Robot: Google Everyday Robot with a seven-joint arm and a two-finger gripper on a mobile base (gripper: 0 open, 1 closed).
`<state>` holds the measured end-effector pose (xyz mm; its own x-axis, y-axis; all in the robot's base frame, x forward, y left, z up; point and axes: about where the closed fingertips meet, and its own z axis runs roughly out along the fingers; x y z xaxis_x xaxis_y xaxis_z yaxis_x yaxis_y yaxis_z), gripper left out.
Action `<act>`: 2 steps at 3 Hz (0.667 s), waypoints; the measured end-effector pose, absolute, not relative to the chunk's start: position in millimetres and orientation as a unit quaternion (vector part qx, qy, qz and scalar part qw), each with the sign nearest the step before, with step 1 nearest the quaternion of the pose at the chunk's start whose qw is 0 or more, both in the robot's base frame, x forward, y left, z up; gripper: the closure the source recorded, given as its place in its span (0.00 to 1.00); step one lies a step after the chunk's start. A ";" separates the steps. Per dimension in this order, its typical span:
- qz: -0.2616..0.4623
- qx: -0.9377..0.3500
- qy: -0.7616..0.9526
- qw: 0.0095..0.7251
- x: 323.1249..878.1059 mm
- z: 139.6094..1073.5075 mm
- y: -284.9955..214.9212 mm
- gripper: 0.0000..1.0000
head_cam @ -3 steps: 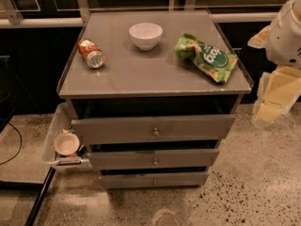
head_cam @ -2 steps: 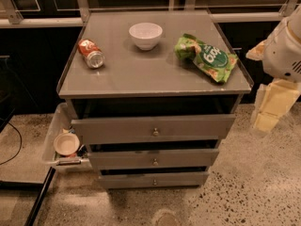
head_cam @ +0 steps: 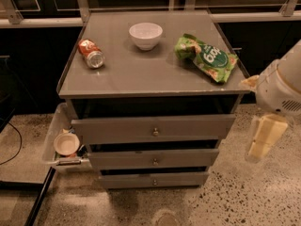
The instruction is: Open middle drawer
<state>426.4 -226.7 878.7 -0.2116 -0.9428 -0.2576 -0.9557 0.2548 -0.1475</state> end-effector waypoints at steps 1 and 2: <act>0.035 -0.627 0.762 0.158 420.9 841.4 -229.1 0.00; 0.048 -0.645 0.744 0.167 419.0 801.0 -235.5 0.00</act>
Offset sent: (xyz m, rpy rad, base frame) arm -0.0090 -0.0173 -0.1260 0.0950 0.0018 0.1505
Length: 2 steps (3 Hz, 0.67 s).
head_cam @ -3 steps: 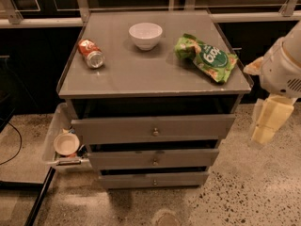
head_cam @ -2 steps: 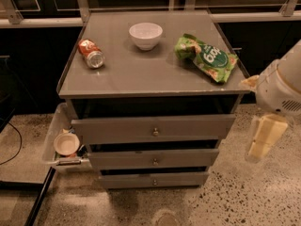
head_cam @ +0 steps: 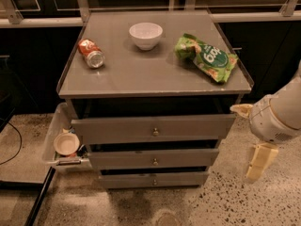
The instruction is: Open middle drawer
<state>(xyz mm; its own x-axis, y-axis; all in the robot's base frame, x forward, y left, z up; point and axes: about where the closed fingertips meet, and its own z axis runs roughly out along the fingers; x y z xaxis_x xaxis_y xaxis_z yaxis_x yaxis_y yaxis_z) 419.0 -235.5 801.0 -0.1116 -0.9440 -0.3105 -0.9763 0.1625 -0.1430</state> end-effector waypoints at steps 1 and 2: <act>0.048 -0.645 0.744 0.167 419.0 801.0 -235.5 0.00; 0.071 -0.640 0.747 0.167 419.7 786.0 -233.4 0.00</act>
Offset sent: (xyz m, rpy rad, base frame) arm 0.0027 0.0029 -0.0355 0.0851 0.0716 -0.0124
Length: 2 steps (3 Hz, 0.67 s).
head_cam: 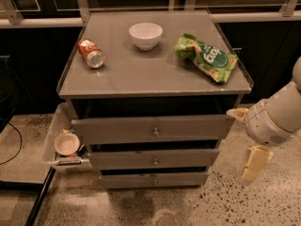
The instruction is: Open middle drawer
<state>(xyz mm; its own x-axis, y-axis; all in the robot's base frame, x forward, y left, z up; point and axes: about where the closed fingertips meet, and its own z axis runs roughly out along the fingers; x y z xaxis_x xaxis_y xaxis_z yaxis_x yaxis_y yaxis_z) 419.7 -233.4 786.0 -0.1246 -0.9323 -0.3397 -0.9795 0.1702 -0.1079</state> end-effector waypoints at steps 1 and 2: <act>0.100 -0.643 0.737 0.182 425.5 748.6 -229.2 0.00; 0.111 -0.654 0.723 0.193 438.4 708.5 -224.6 0.00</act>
Offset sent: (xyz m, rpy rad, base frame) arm 0.0355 0.0117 -0.1271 0.1256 -0.0123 0.1013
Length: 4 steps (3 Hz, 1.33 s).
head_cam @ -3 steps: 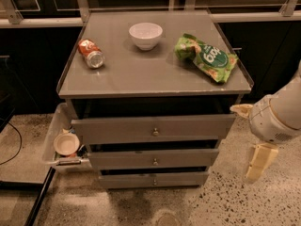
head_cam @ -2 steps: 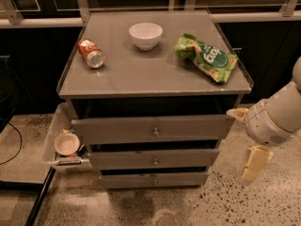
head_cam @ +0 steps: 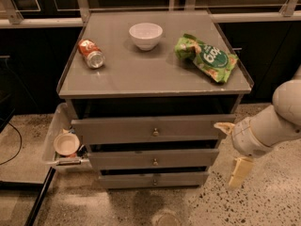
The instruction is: Open middle drawer
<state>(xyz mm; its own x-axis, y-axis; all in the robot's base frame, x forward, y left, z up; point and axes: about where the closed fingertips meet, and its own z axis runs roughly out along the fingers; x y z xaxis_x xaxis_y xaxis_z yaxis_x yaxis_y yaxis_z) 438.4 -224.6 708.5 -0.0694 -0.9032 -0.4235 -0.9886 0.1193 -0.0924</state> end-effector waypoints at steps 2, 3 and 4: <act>0.134 -0.662 0.708 0.206 454.3 629.7 -231.0 0.00; 0.145 -0.654 0.714 0.205 459.0 584.9 -239.6 0.00; 0.145 -0.654 0.714 0.205 459.0 584.9 -239.5 0.00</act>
Offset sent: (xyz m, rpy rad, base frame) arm 0.0242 -0.0144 -0.1286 0.0762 -0.0139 0.0609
